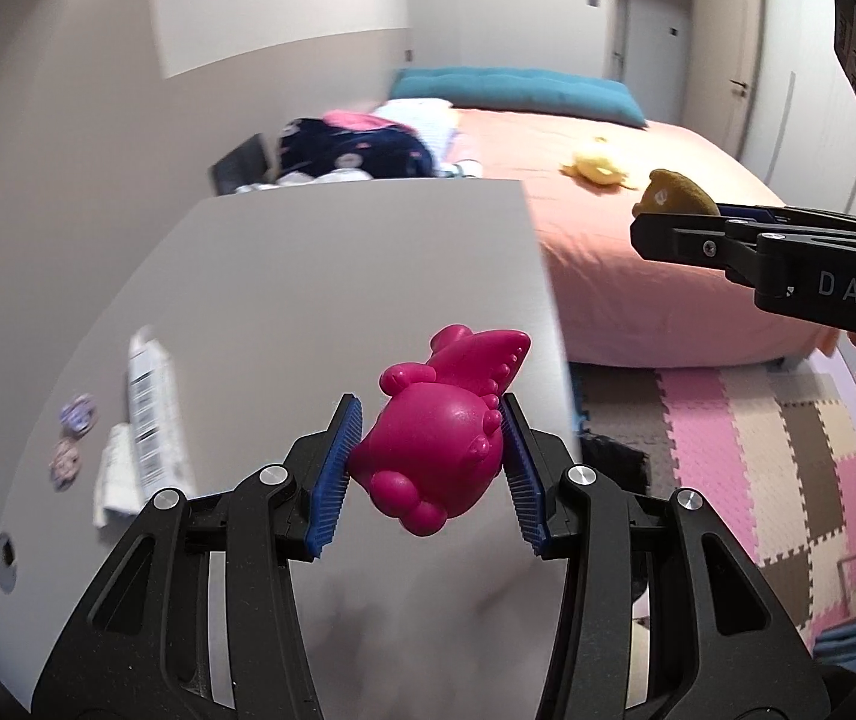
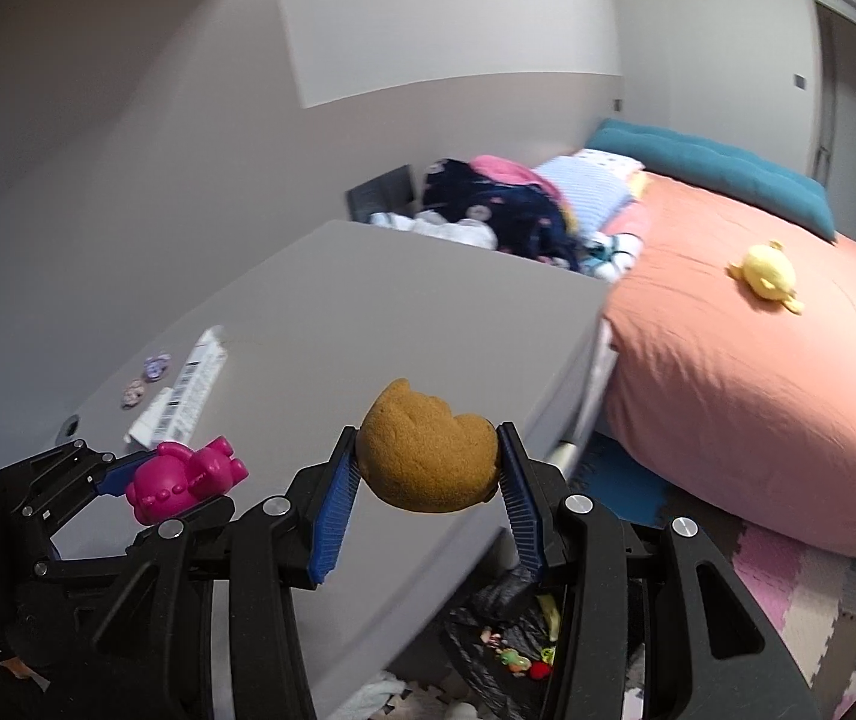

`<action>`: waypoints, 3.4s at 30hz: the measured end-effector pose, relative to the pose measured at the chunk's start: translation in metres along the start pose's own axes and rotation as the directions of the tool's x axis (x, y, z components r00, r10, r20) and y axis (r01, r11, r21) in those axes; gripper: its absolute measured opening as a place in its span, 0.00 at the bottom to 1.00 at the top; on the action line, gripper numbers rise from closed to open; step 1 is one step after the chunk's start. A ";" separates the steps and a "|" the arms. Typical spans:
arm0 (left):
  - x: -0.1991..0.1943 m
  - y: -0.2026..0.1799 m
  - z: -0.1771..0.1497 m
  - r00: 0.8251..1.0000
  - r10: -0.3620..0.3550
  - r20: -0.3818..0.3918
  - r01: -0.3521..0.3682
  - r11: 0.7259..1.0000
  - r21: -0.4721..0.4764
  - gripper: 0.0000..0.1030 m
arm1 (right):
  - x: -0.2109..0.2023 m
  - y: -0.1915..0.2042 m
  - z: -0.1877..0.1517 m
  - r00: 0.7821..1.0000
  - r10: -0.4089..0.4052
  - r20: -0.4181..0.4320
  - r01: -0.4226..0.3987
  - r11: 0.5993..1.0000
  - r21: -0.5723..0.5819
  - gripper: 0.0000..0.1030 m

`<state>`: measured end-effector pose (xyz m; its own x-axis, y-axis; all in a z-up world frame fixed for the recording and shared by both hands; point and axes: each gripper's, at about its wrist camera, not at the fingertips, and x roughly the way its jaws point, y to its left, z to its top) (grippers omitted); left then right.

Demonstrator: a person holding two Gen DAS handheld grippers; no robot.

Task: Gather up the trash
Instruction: 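Carry the pink toy and potato toy over the bin and open both tools, then move both open tools from the bin back over the desk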

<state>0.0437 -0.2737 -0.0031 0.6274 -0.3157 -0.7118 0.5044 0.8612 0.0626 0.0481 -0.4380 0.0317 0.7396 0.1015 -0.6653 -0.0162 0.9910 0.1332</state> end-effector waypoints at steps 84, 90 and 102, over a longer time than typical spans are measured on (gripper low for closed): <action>0.055 -0.069 0.008 0.990 -0.073 -0.122 0.088 0.989 0.122 0.94 | 0.001 -0.116 -0.039 0.969 -0.238 -0.062 0.246 0.952 0.184 0.88; 0.044 -0.034 0.002 0.994 -0.037 -0.107 0.045 0.997 0.069 0.94 | 0.015 -0.079 -0.028 0.979 -0.194 -0.057 0.200 0.969 0.142 0.88; 0.014 0.053 -0.018 0.995 0.056 -0.083 -0.061 0.996 -0.066 0.94 | 0.048 0.008 -0.010 0.993 -0.095 -0.063 0.098 0.995 0.034 0.88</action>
<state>0.0686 -0.2252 -0.0223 0.6032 -0.2334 -0.7627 0.4251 0.9032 0.0599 0.0768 -0.4241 -0.0062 0.6941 0.0120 -0.7198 0.0785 0.9926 0.0922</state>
